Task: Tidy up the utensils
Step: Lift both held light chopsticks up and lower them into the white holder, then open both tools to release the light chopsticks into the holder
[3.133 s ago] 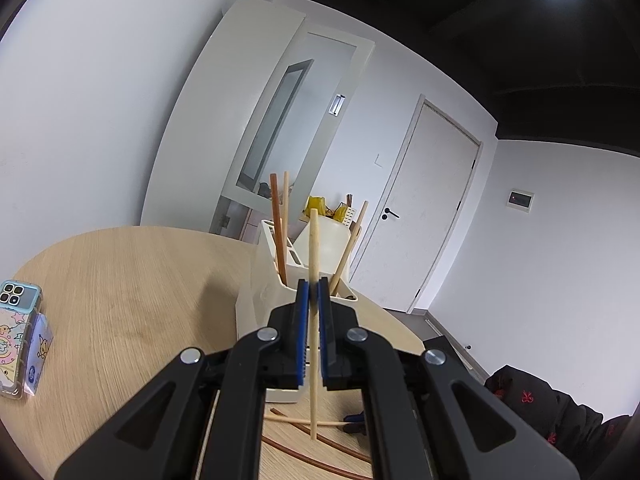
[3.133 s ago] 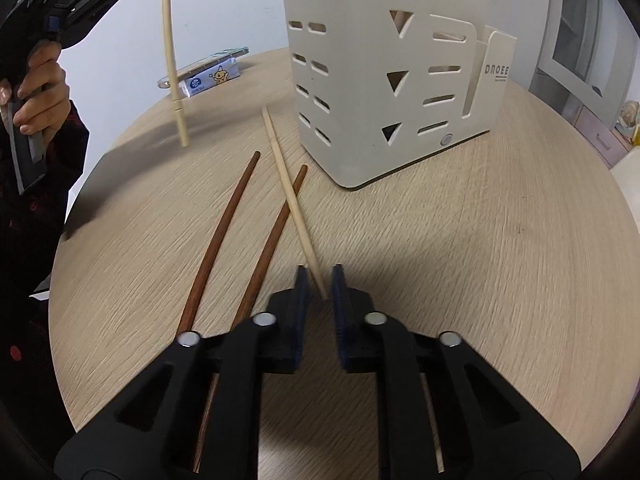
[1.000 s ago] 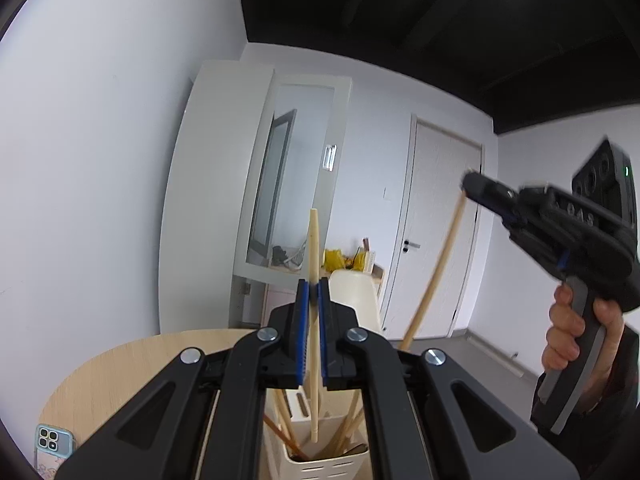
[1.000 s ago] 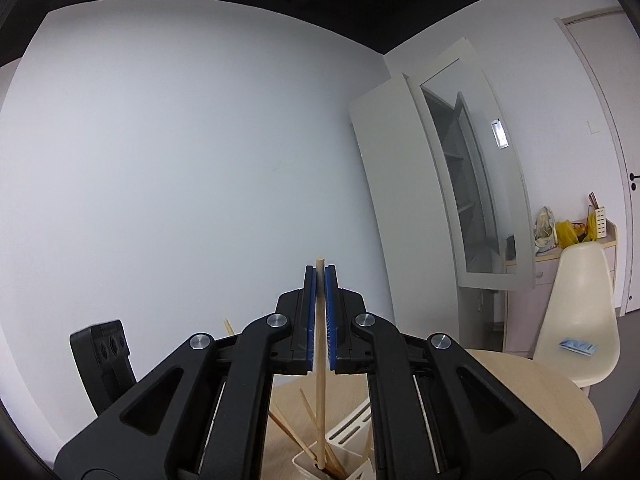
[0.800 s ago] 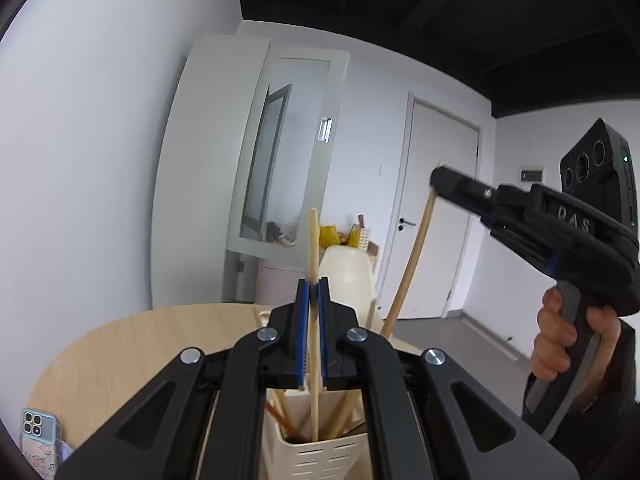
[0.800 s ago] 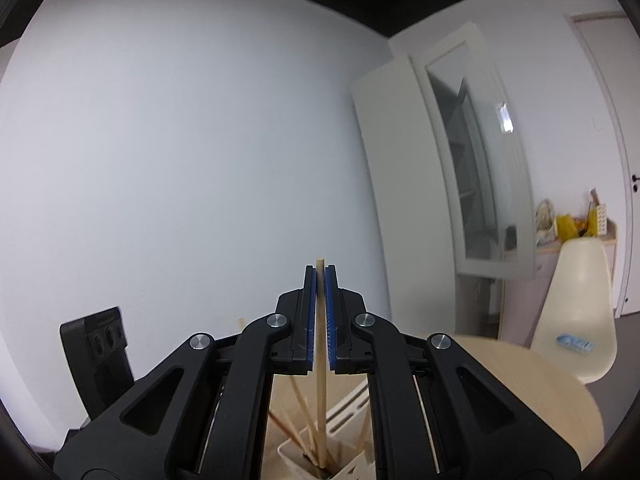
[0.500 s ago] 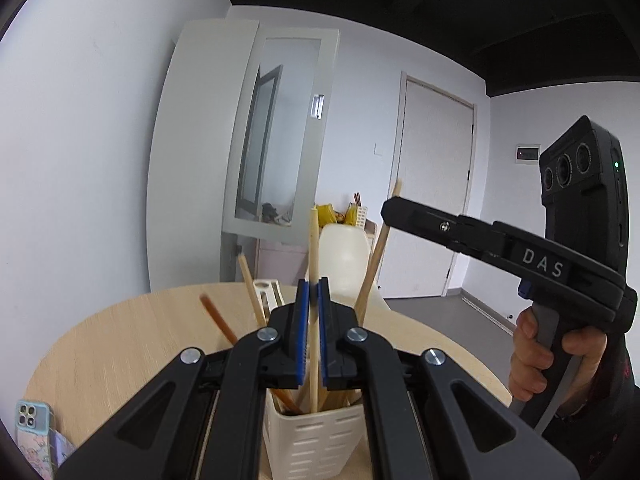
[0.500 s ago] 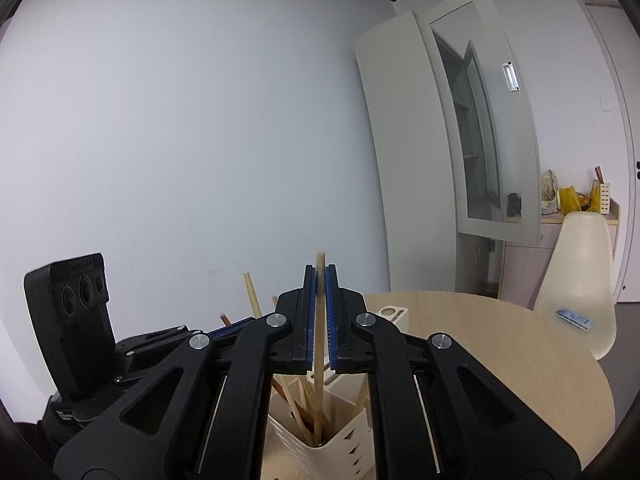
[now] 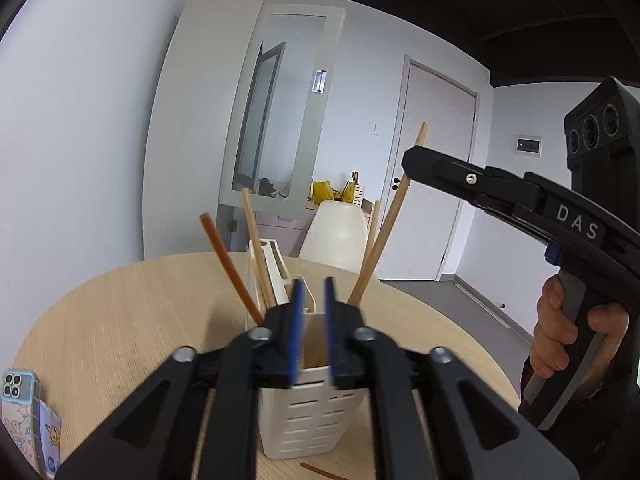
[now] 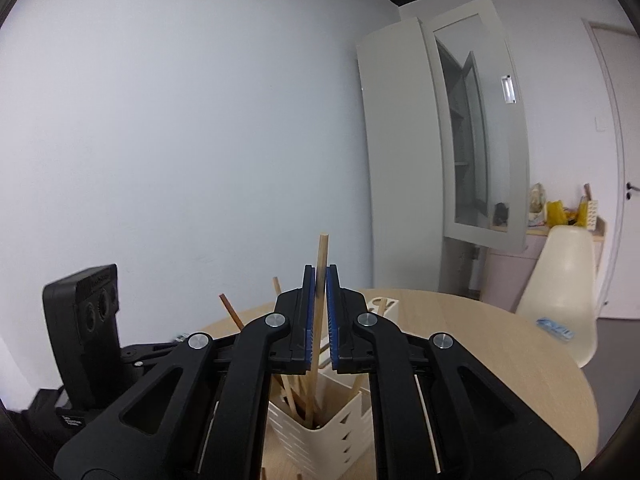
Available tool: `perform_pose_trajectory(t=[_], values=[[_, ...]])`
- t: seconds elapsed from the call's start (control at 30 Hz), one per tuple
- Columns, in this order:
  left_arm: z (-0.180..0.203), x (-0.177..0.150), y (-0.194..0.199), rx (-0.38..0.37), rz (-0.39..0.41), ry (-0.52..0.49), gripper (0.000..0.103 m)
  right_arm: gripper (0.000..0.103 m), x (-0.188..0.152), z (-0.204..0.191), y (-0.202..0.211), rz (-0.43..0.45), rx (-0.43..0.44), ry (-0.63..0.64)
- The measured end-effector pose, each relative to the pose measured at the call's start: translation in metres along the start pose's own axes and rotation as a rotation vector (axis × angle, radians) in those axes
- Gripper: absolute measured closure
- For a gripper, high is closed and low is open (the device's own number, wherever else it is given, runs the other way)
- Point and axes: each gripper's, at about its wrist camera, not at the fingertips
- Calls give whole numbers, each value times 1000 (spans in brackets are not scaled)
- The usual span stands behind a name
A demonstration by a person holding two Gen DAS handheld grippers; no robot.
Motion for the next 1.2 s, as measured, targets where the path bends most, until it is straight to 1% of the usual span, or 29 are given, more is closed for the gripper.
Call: perform_pose_trajectory(t=[0.07, 0.13, 0.2, 0.33, 0.4, 0.57, 0.67, 0.73, 0.77, 0.83, 0.87, 0.93, 1.03, 1.13, 1.2], values=[[-3, -2, 4, -6, 9, 22, 77, 97, 1, -5, 1, -5, -5, 10], [-5, -3, 6, -15, 10, 41, 77, 97, 2, -8, 0, -17, -19, 15], [-7, -5, 11, -9, 19, 48, 77, 97, 2, -12, -2, -22, -42, 34], [-14, -6, 19, -14, 21, 74, 77, 98, 5, -18, -5, -31, -53, 41], [-16, -6, 23, -7, 23, 80, 77, 98, 7, -19, -3, -39, -30, 29], [-16, -5, 30, 1, 32, 69, 77, 98, 15, -20, 9, -2, -39, 17], [-17, -5, 33, -4, 37, 75, 77, 98, 15, -21, 10, -6, -42, 16], [-16, -7, 34, -10, 35, 79, 77, 98, 14, -20, 6, -21, -60, 6], [-16, -8, 35, -13, 32, 78, 77, 98, 13, -18, 0, -42, -77, -5], [-15, -10, 36, -12, 28, 75, 77, 98, 10, -13, -9, -66, -70, -34], [-15, -10, 36, -12, 26, 72, 77, 98, 9, -11, -12, -64, -60, -43], [-16, -11, 38, -15, 23, 70, 77, 98, 7, -11, -15, -56, -84, -28], [-18, -7, 39, -13, 21, 73, 77, 98, 7, -9, -20, -85, -76, -41], [-21, -6, 43, -18, 18, 84, 77, 96, 3, -10, -24, -102, -130, -16], [-21, -6, 44, -13, 19, 83, 77, 96, 0, -7, -24, -115, -141, -24]])
Point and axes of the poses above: each gripper's, at about its wrist camera, not at the fingertips, and y roughly against the way its jaws point, z to its right, x to its top, and after that the axes turned 10 degrees about x, right-handed
